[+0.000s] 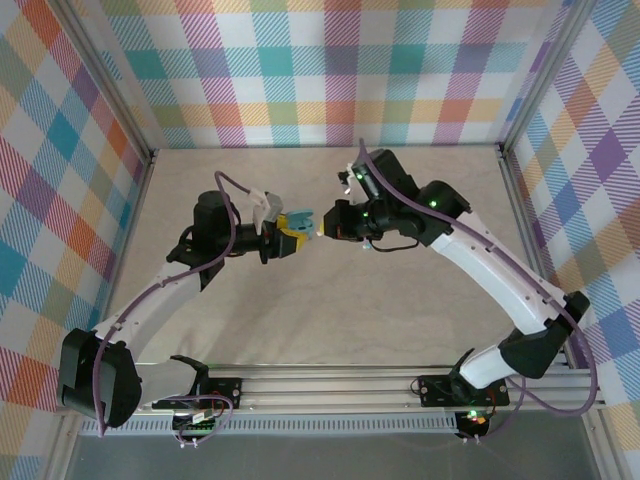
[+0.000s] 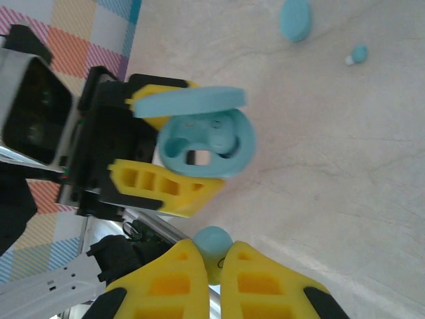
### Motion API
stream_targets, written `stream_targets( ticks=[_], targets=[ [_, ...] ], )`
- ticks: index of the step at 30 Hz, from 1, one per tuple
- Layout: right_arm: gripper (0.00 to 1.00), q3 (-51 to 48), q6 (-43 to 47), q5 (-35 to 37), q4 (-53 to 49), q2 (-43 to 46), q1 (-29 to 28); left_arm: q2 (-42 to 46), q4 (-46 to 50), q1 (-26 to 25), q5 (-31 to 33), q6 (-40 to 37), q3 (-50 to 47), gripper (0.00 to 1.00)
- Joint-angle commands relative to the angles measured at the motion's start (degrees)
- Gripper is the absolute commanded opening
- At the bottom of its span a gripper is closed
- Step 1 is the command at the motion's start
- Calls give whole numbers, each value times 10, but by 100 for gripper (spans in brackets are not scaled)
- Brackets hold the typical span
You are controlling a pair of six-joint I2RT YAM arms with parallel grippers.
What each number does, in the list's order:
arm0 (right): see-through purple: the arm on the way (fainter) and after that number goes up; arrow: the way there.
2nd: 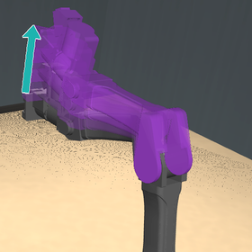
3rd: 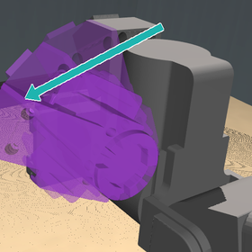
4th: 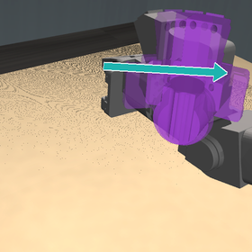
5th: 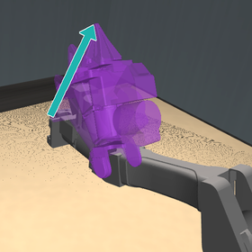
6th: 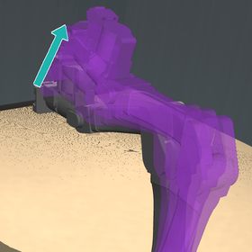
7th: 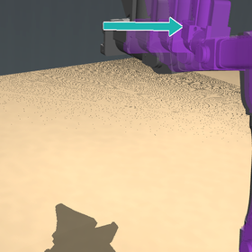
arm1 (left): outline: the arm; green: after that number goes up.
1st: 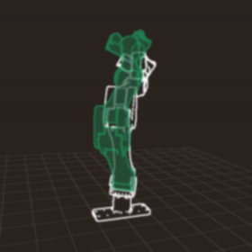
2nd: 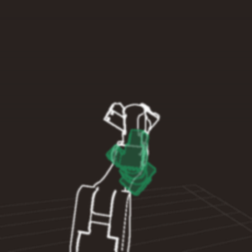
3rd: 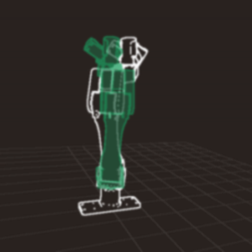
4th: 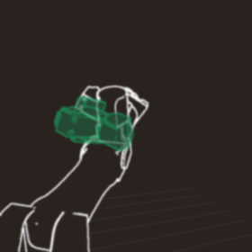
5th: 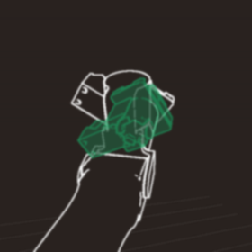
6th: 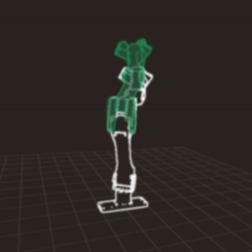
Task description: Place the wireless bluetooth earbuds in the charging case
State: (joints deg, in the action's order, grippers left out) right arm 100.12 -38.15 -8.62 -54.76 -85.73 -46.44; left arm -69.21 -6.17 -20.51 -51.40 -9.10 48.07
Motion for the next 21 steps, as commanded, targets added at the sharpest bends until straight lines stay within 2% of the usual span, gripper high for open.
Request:
stream_targets(
  ticks=[1,21],
  targets=[
    [7,36,22,-10,-25,-24,-11,0,-13,-10,3,-27,-4,0],
    [7,82,48,-4,-12,-111,-20,17,-15,-23,6,-45,-16,0]
  ],
)
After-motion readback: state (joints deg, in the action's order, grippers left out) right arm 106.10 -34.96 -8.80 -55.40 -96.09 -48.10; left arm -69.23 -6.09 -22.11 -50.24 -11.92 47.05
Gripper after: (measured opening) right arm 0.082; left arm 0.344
